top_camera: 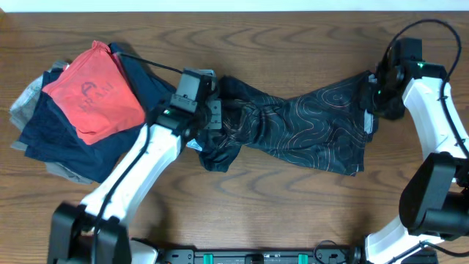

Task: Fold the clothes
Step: 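Hold left end and stretch the garment rightward with the right gripper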

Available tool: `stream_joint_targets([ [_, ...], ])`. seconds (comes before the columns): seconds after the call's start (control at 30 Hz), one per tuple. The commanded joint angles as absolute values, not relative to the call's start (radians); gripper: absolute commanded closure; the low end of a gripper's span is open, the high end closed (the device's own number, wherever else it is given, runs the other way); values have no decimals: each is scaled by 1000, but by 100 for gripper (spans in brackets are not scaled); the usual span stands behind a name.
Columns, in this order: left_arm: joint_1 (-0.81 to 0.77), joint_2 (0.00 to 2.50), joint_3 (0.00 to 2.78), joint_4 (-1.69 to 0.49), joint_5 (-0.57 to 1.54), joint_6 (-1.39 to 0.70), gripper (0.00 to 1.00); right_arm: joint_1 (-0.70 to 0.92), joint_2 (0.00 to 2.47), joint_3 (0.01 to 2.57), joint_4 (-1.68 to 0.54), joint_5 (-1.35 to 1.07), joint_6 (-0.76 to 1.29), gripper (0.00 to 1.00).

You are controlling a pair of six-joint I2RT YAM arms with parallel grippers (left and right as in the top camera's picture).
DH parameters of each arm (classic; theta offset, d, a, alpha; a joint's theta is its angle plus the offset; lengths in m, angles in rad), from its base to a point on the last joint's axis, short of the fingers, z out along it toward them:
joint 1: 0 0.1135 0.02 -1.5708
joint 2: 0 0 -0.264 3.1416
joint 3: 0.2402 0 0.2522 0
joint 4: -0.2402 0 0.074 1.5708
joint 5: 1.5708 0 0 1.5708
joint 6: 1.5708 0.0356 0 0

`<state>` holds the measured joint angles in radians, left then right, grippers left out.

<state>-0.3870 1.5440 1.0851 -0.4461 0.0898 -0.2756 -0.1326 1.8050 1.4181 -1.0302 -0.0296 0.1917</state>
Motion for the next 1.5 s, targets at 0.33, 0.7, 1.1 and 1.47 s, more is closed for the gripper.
stream_joint_targets([
  [0.33,-381,1537,1084,-459,60,-255,94,-117,1773,1188,-1249,-69,170,45],
  [0.7,-381,1537,1084,-493,62,-255,94,-117,1773,891,-852,-145,258,40],
  [1.1,-381,1537,1084,-517,62,-255,94,-151,1766,930,-832,-179,254,99],
  [1.47,-381,1537,1084,-583,157,-255,94,-336,1701,1280,-1164,53,262,99],
])
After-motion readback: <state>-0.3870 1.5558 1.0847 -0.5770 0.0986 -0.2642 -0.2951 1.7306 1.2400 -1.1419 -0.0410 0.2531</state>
